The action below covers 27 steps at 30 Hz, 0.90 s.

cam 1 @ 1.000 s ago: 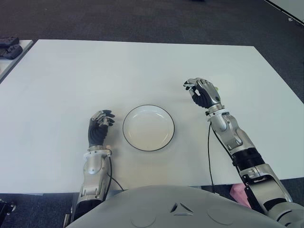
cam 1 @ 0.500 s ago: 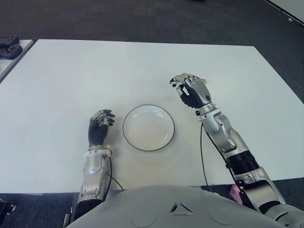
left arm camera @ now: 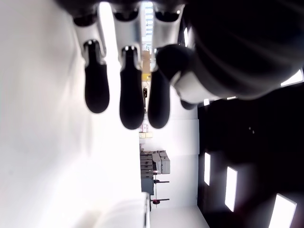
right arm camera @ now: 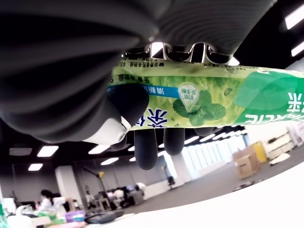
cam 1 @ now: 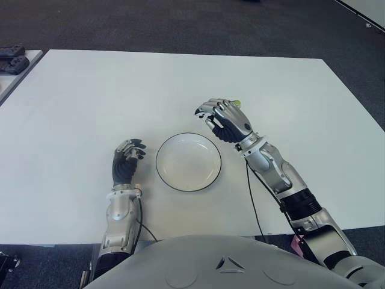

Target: Put the toothpaste on the table into the plate.

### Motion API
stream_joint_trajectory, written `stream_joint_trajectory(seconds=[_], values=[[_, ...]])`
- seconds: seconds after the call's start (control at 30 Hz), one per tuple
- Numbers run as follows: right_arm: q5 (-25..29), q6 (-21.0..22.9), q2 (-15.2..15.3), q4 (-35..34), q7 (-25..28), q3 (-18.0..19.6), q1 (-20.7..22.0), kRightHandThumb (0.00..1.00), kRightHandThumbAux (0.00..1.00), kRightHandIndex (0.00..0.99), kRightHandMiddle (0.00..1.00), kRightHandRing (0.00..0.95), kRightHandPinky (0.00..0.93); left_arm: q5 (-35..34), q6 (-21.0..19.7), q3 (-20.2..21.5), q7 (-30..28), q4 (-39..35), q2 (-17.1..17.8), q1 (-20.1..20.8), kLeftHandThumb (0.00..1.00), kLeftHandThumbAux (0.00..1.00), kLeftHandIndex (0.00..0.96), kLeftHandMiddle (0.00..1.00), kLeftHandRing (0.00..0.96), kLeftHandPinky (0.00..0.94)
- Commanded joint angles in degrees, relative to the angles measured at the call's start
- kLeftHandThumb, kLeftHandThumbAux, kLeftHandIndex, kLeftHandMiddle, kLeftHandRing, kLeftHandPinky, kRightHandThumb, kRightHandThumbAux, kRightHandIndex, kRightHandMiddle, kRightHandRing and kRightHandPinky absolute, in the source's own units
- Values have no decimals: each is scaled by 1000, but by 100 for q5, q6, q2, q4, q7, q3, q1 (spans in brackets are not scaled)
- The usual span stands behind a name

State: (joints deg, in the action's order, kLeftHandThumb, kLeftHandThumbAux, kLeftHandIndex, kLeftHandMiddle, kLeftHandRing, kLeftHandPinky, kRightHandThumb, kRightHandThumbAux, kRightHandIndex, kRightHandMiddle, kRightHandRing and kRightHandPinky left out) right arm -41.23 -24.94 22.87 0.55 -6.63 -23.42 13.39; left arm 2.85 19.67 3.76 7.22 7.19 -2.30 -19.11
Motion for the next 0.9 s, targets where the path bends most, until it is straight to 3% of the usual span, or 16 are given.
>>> stream_joint_trajectory(seconds=[0.03,0.3,0.67,0.9], values=[[-102,-210,-81,-242,168,-217,-106,955,657,405,472,580,849,32,-176,-19,44,113,-41,-43,832,680,401,485,555,535],[-235,-476,-112,-238,370,-494,-142,949,663,375,486,593,859,26,-121,-31,-5,153,-5,-38,832,679,406,484,554,537],[273,-777,-103,28,932,-675,-299,950,662,372,518,581,852,-8,-136,-22,-3,134,-21,-70,831,681,399,488,558,540],[465,-729,-114,34,1250,-677,-418,950,661,374,516,568,851,-20,-166,-7,16,122,-40,-78,830,682,393,490,559,536]])
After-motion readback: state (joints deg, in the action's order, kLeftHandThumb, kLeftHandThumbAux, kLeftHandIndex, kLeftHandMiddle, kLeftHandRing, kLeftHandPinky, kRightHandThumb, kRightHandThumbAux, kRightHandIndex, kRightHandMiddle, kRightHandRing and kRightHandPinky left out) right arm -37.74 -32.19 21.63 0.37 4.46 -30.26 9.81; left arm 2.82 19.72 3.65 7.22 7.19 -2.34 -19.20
